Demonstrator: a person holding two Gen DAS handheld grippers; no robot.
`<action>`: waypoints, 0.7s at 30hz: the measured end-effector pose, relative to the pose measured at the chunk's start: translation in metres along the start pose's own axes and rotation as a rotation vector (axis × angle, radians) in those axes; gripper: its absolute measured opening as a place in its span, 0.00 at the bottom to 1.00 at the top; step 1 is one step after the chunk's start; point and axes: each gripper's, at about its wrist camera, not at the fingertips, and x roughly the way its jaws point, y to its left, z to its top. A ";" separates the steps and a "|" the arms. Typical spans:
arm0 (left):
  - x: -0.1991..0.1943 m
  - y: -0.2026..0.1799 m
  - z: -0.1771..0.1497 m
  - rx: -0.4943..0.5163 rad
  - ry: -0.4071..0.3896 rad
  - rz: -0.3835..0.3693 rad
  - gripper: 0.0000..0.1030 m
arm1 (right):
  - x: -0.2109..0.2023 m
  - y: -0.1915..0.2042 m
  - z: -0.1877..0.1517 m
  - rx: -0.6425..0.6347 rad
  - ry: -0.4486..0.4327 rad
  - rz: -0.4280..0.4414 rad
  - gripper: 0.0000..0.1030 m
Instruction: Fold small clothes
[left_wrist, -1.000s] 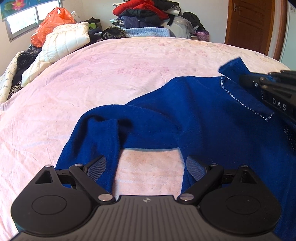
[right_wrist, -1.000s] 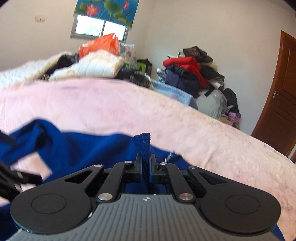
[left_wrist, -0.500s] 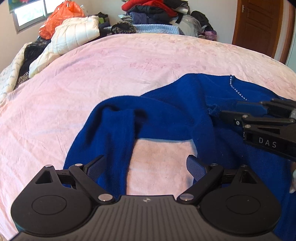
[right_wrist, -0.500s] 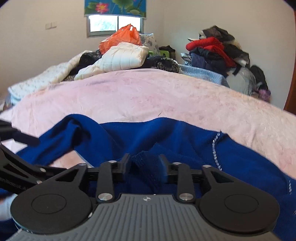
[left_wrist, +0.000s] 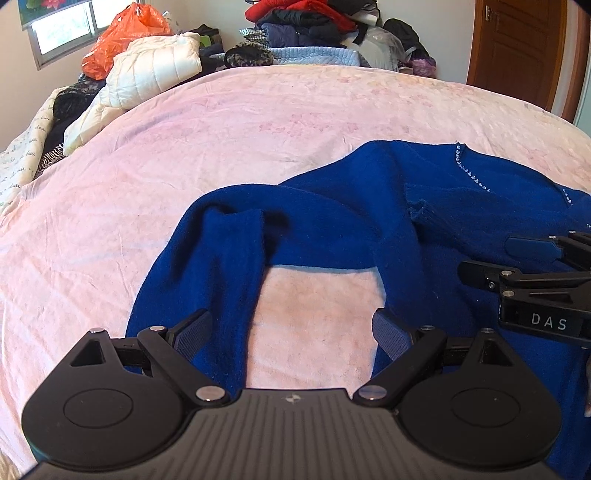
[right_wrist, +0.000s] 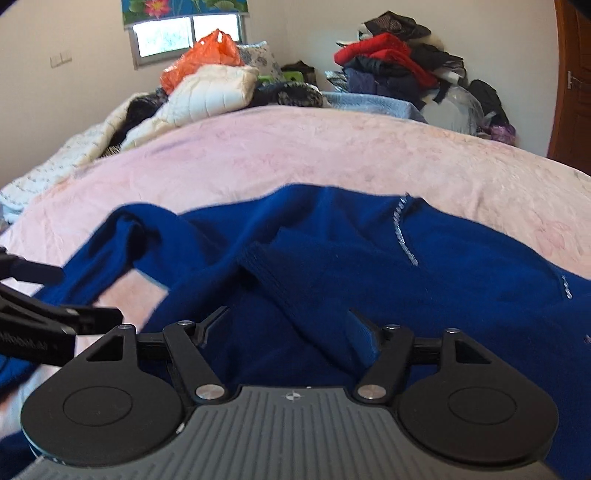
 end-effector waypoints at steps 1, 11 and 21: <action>-0.001 0.000 -0.001 0.002 -0.001 0.002 0.92 | -0.002 0.000 -0.001 0.011 -0.004 0.008 0.69; -0.032 0.027 -0.017 -0.006 -0.038 0.080 0.92 | -0.042 0.027 0.006 -0.063 -0.098 0.086 0.69; -0.046 0.143 -0.061 -0.212 0.072 0.163 0.92 | -0.057 0.121 -0.016 -0.507 -0.156 0.185 0.69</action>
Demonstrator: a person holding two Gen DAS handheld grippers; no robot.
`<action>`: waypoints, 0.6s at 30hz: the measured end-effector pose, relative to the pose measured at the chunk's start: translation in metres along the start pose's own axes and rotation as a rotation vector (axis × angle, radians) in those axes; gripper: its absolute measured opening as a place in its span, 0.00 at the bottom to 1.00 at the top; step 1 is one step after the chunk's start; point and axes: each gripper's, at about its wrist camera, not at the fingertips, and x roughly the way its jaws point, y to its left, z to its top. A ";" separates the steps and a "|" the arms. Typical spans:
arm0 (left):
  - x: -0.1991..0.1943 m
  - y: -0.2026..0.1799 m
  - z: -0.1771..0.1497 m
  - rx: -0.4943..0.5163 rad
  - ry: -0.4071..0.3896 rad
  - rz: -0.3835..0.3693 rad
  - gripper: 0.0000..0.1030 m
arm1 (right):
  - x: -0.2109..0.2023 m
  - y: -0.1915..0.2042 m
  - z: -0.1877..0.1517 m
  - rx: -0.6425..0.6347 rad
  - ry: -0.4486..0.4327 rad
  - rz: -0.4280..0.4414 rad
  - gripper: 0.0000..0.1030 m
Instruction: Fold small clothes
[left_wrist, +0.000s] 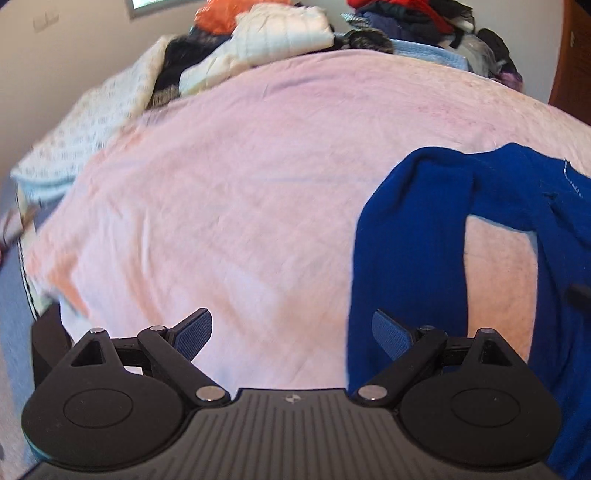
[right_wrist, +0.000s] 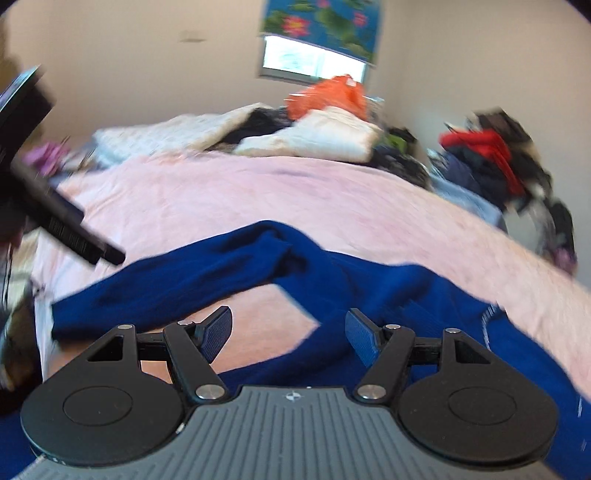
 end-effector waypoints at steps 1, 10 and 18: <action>0.001 0.006 -0.001 -0.016 0.016 -0.023 0.92 | 0.001 0.012 0.001 -0.049 0.002 0.019 0.69; 0.016 0.022 -0.021 -0.112 0.150 -0.350 0.92 | 0.007 0.101 -0.005 -0.448 0.029 0.164 0.62; 0.018 0.020 -0.030 -0.097 0.120 -0.414 0.88 | 0.014 0.120 -0.002 -0.484 -0.010 0.216 0.53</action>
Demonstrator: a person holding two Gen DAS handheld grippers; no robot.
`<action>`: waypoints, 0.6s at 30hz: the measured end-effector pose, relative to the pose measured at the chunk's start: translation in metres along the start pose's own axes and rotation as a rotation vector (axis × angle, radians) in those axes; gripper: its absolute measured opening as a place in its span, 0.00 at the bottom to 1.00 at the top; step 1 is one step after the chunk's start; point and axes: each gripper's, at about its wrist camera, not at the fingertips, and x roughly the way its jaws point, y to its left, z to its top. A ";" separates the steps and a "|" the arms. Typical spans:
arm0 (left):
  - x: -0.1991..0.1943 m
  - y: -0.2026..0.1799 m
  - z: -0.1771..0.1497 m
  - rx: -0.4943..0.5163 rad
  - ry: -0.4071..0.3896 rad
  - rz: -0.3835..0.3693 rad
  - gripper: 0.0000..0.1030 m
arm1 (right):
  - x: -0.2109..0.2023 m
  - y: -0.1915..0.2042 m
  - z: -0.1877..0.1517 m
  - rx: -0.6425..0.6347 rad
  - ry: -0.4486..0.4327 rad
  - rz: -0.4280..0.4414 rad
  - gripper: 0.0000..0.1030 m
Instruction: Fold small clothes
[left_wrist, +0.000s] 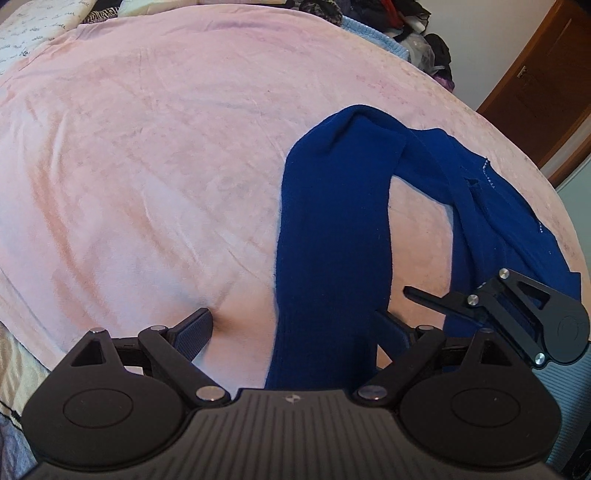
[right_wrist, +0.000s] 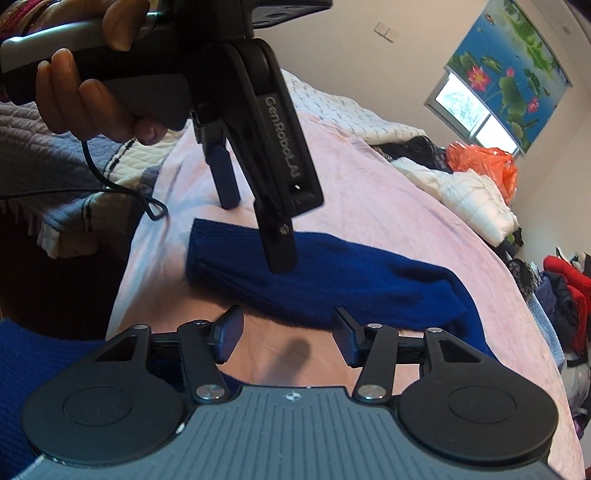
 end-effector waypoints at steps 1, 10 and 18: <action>-0.001 0.000 -0.001 0.004 -0.002 -0.010 0.82 | 0.001 0.001 0.001 -0.005 -0.009 0.003 0.52; -0.020 0.027 0.005 -0.156 -0.085 -0.074 0.54 | 0.018 0.003 0.013 -0.017 -0.057 0.058 0.28; -0.059 0.024 0.005 -0.164 -0.346 0.091 0.57 | 0.017 -0.055 0.019 0.365 -0.075 0.134 0.05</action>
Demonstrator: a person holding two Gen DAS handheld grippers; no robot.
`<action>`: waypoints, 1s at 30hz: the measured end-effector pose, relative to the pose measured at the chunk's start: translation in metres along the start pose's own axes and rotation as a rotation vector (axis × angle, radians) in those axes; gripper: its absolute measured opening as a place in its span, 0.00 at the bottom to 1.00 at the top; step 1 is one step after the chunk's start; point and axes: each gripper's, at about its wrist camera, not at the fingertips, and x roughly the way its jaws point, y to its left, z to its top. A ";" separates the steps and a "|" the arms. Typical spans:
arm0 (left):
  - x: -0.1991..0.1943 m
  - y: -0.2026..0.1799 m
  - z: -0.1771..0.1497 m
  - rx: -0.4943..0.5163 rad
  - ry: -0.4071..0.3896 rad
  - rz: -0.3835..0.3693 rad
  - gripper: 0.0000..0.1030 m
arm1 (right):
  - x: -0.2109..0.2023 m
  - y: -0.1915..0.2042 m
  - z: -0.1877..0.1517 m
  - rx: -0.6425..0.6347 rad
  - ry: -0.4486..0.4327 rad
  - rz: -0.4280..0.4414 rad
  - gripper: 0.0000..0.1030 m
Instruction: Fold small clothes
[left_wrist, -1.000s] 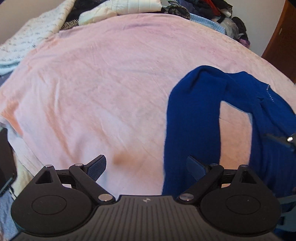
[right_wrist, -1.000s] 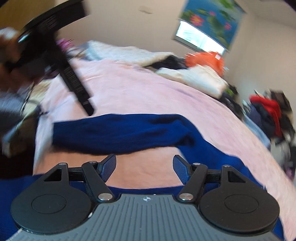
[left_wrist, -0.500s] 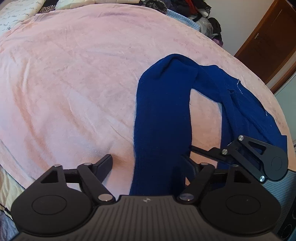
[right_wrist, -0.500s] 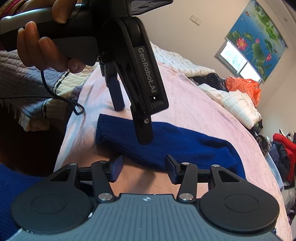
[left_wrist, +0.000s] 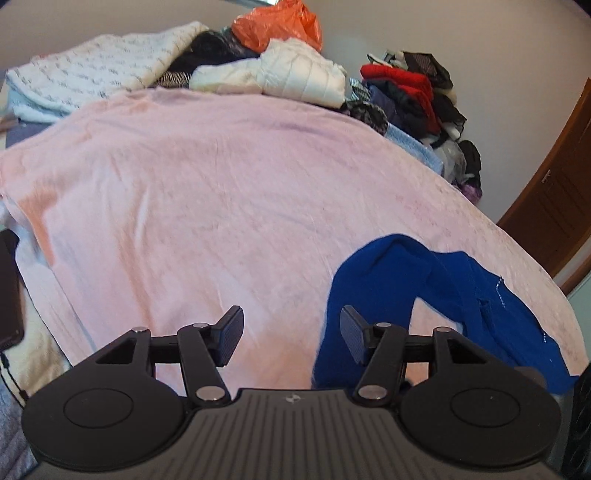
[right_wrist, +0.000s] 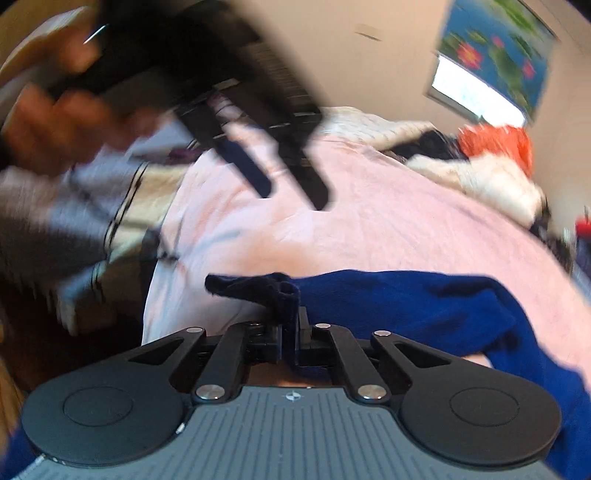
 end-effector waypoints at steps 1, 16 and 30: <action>-0.002 -0.003 -0.001 0.015 -0.026 0.011 0.62 | -0.004 -0.018 0.006 0.092 -0.014 0.004 0.05; 0.030 -0.121 -0.040 0.339 -0.212 0.045 0.84 | -0.088 -0.151 0.089 0.599 -0.277 0.159 0.07; 0.091 -0.168 0.018 0.205 -0.306 0.231 0.96 | -0.159 -0.189 0.144 0.598 -0.488 0.180 0.07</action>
